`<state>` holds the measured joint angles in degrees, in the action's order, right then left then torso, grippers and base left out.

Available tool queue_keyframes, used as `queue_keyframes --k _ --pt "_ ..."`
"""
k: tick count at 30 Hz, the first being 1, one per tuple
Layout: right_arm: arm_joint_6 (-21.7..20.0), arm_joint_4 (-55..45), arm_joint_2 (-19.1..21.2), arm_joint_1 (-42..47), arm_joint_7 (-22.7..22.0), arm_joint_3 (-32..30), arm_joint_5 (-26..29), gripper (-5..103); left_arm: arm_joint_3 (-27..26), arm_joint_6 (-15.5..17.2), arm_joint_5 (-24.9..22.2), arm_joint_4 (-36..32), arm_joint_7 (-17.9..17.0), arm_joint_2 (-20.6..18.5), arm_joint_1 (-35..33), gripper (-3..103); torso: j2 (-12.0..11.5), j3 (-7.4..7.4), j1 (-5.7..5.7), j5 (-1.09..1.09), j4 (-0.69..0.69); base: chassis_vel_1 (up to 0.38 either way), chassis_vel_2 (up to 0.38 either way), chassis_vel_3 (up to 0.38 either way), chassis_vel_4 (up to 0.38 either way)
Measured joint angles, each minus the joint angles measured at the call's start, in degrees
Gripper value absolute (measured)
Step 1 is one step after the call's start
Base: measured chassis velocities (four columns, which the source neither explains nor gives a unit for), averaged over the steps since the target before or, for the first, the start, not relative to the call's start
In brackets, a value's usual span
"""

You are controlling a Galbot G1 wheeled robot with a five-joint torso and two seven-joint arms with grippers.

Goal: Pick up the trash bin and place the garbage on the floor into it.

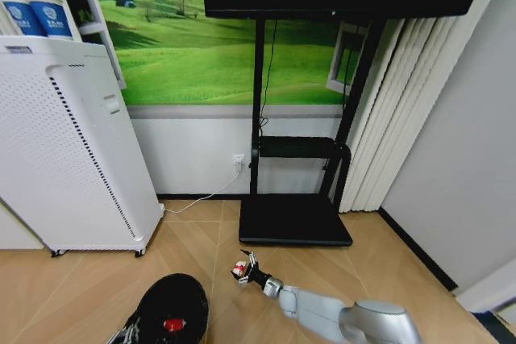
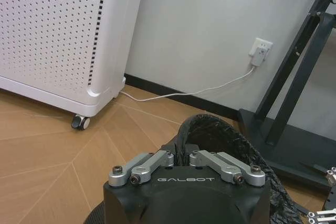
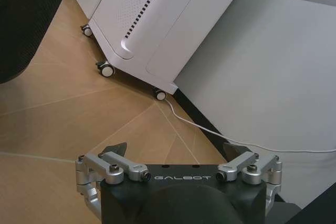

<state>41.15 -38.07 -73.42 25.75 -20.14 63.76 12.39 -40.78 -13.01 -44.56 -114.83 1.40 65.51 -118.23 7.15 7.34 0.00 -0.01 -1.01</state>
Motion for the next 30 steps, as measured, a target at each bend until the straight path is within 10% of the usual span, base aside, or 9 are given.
queue_keyframes --k 30 --pt "3.44 -1.85 0.61 2.29 1.1 -0.86 0.23 100 1.28 0.2 0.01 0.93 -0.16 -0.37 1.18 7 0.0 -0.01 0.0 0.02 0.0 -0.047 0.039 0.042 -0.035"
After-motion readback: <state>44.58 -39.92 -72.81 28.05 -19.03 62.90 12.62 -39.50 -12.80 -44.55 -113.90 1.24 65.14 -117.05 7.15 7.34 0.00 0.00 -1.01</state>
